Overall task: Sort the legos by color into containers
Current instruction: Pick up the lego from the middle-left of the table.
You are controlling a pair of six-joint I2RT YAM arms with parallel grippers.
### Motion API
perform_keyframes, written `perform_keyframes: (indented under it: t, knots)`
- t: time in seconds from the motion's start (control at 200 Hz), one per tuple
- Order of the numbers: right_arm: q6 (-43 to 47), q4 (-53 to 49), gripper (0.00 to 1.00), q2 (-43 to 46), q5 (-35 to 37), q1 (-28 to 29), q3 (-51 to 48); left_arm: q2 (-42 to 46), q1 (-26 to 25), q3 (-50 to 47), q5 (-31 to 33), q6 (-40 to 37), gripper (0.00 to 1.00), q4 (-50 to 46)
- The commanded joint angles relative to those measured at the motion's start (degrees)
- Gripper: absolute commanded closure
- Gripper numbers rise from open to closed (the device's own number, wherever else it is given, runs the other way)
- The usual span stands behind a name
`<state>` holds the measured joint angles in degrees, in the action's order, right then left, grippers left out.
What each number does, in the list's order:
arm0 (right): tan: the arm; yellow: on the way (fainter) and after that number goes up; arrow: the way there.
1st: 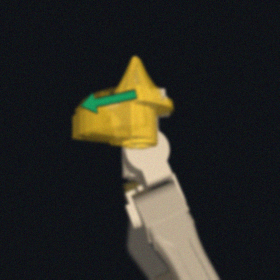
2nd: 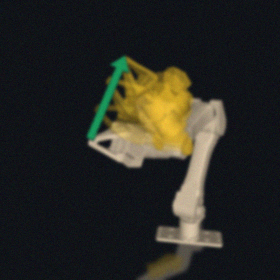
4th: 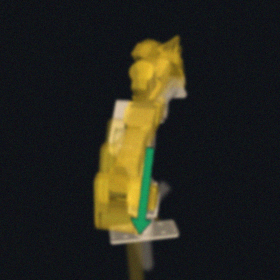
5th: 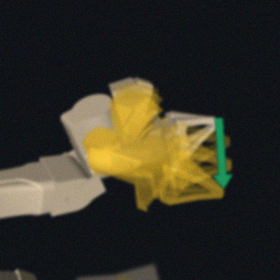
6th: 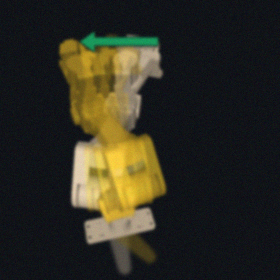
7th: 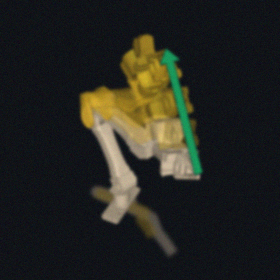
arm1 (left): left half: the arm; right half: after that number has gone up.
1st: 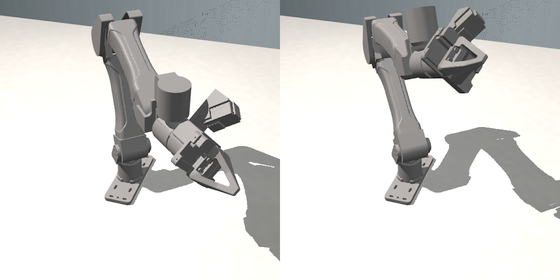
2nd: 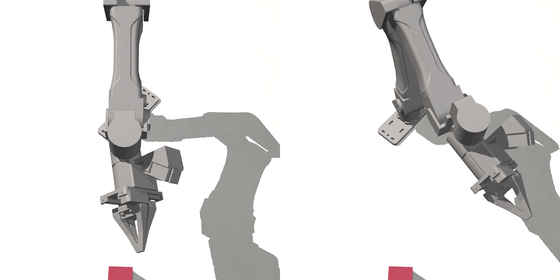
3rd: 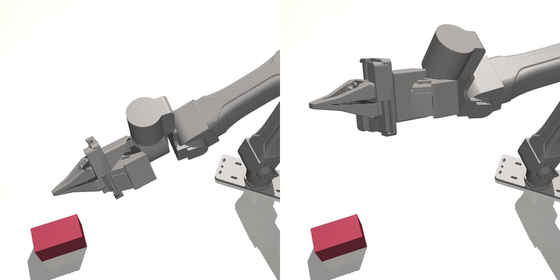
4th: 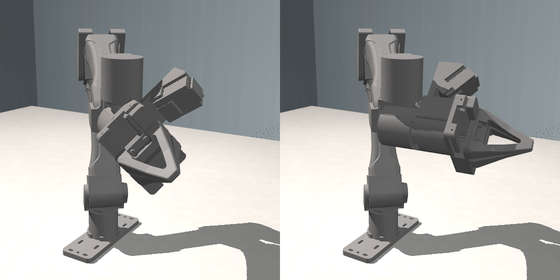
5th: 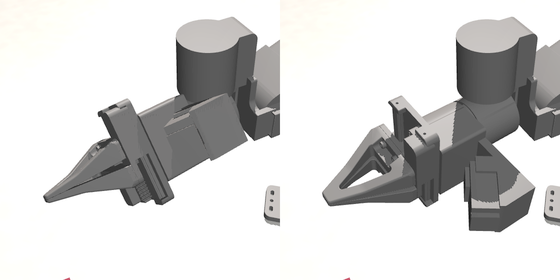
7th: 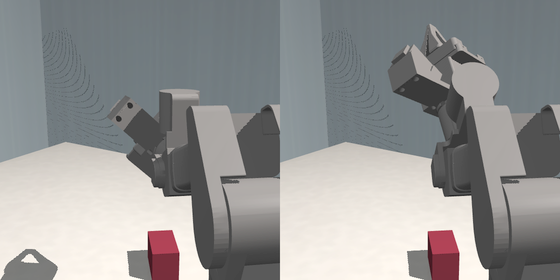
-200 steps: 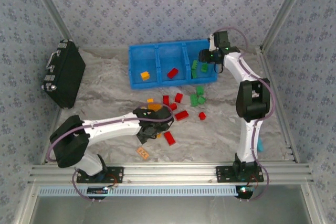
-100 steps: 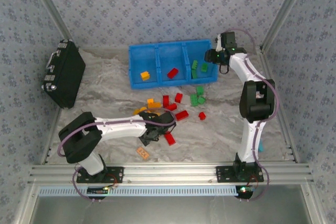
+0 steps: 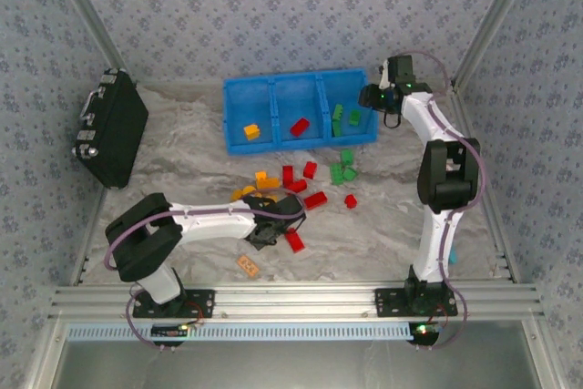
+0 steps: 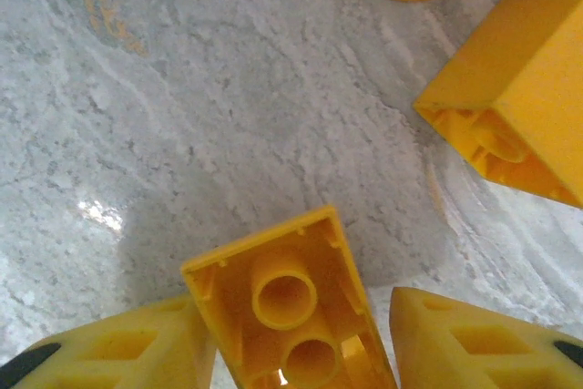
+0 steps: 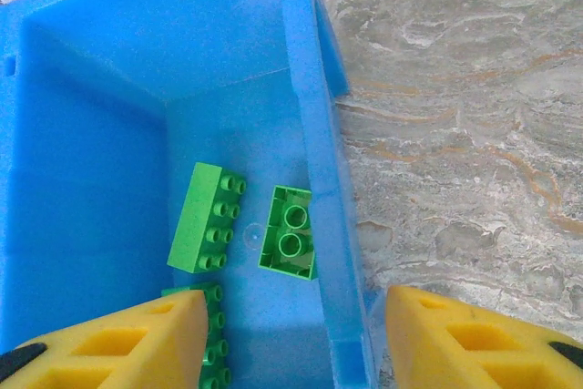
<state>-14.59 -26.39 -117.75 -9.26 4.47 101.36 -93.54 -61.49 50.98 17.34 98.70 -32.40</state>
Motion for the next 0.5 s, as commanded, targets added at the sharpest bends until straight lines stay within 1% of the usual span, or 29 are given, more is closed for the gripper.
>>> perform_keyframes:
  t: [0.0, 0.085, 0.28, 0.36, 0.495]
  knots:
    - [-1.15, -1.99, 0.44, 5.11, -0.39, 0.01, -0.66, 0.34, 0.45, -1.7, -0.14, 2.91, 0.51, 0.11]
    - [-2.08, -2.47, 0.44, 8.68, -1.28, 0.9, -4.22, 1.38, 0.5, -2.44, 0.08, 3.17, 0.54, 0.07]
    - [-2.51, -2.39, 0.44, 19.92, -0.37, 3.82, -18.21, 5.59, 0.64, -4.0, 2.48, 1.72, 0.61, -0.63]
    - [-3.04, -2.09, 0.44, 24.06, -0.65, 5.17, -23.95, 7.67, 1.48, -4.22, 2.95, -0.85, 0.63, -1.62]
    - [-3.71, -3.93, 0.44, 28.23, 2.55, 9.64, -31.11, 12.16, 4.63, -3.36, 3.88, -8.57, 0.64, -3.4]
